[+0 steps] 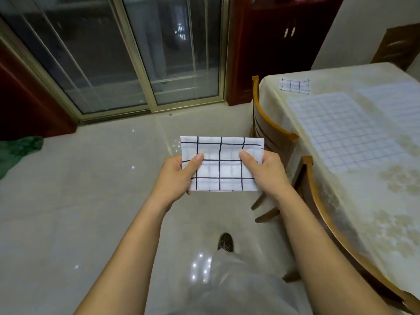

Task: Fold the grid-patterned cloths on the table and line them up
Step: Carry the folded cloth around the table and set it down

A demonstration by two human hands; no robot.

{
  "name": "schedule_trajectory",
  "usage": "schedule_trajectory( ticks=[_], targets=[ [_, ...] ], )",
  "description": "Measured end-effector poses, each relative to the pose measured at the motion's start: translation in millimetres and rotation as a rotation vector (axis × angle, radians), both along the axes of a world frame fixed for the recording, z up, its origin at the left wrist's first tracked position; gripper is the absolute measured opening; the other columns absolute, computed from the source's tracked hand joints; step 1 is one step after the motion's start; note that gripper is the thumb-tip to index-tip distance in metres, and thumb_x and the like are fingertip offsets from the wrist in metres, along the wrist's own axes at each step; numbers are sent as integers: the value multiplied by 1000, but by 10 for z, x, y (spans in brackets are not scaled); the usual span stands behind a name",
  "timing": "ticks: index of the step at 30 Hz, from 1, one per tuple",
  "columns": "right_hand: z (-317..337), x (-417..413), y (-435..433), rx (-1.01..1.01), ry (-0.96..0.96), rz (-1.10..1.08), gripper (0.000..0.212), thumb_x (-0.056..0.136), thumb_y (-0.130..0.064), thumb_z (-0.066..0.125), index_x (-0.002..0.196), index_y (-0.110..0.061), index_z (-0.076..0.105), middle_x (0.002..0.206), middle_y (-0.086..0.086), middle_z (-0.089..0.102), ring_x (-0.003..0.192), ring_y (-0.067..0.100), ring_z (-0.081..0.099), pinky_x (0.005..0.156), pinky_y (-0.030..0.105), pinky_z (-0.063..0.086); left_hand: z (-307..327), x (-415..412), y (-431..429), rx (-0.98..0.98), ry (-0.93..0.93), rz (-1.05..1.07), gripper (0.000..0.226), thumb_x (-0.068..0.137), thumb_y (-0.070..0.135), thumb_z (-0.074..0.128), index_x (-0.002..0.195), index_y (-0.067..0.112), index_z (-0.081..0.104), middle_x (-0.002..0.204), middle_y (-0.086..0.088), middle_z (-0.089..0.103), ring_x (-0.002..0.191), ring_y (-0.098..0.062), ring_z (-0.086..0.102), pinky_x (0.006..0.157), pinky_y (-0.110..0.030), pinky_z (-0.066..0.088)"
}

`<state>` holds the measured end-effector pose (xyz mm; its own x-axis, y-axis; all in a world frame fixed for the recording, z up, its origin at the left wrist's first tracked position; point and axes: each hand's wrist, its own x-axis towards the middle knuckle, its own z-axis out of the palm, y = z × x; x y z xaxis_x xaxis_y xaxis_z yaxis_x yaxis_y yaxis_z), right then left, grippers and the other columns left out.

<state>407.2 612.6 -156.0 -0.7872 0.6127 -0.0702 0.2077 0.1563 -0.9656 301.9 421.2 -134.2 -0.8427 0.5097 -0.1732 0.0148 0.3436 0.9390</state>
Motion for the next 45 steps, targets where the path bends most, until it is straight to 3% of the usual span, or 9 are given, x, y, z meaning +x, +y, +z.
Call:
schedule_trajectory(
  ticks=[6,10,14,17,23,27,35,41,45],
  targets=[
    [173,-1184,502,-103,66,118,12,96,-28,63,92,-19,70,76,-15,74,75,-4,70,60,10,49,232,-1042,467,-17,74,91,51,102,36,58,80,-11,59,56,-10,54,43,-17,45,41,-23,37],
    [302,-1714,905,-92,49,142,29,95,-40,63,92,-12,72,93,2,76,89,16,73,78,36,60,313,-1557,870,-16,107,120,54,101,38,58,69,-4,48,55,-11,43,45,-19,39,42,-22,35],
    [172,-2015,1222,-58,33,99,17,97,-36,60,89,-26,70,83,-11,75,83,4,71,75,26,58,179,-1962,1200,-12,58,74,56,101,41,58,74,-7,48,58,-10,43,46,-19,39,41,-24,35],
    [29,-2270,1407,-113,18,24,20,97,-37,59,101,-22,72,93,-6,77,89,9,73,82,36,60,60,-2305,1451,-15,41,30,58,102,43,56,82,-12,53,59,-11,48,48,-19,42,41,-24,35],
    [-27,-3026,1790,11,1,-75,26,103,-34,50,93,-24,72,87,-6,76,85,7,72,76,34,59,-81,-3215,1998,13,-5,-27,49,102,44,55,73,5,57,55,-5,50,46,-15,44,42,-24,36],
    [119,-3603,2066,88,32,-159,24,103,-31,52,88,-32,71,85,-24,73,89,-4,69,79,17,54,-14,-3862,2394,34,-12,-136,40,103,43,52,71,21,61,50,5,59,42,-6,51,39,-20,37],
    [276,-4532,2570,130,78,-454,22,102,-28,53,89,-35,70,84,-31,71,89,-8,68,77,10,51,141,-5165,3373,38,56,-339,47,103,45,52,71,11,58,45,13,48,39,-2,44,39,-18,39],
    [189,-4810,3089,129,76,-591,23,101,-28,55,98,-20,75,90,-14,76,89,1,71,75,16,54,58,-5620,4078,33,81,-529,34,104,44,49,81,25,67,64,11,70,56,-4,64,42,-14,42],
    [46,-5193,3643,101,70,-632,25,101,-31,56,93,-19,76,84,-11,77,81,4,72,71,23,57,45,-5986,4597,12,122,-516,49,103,44,52,66,11,56,47,11,49,42,0,47,42,-13,37]
  ],
)
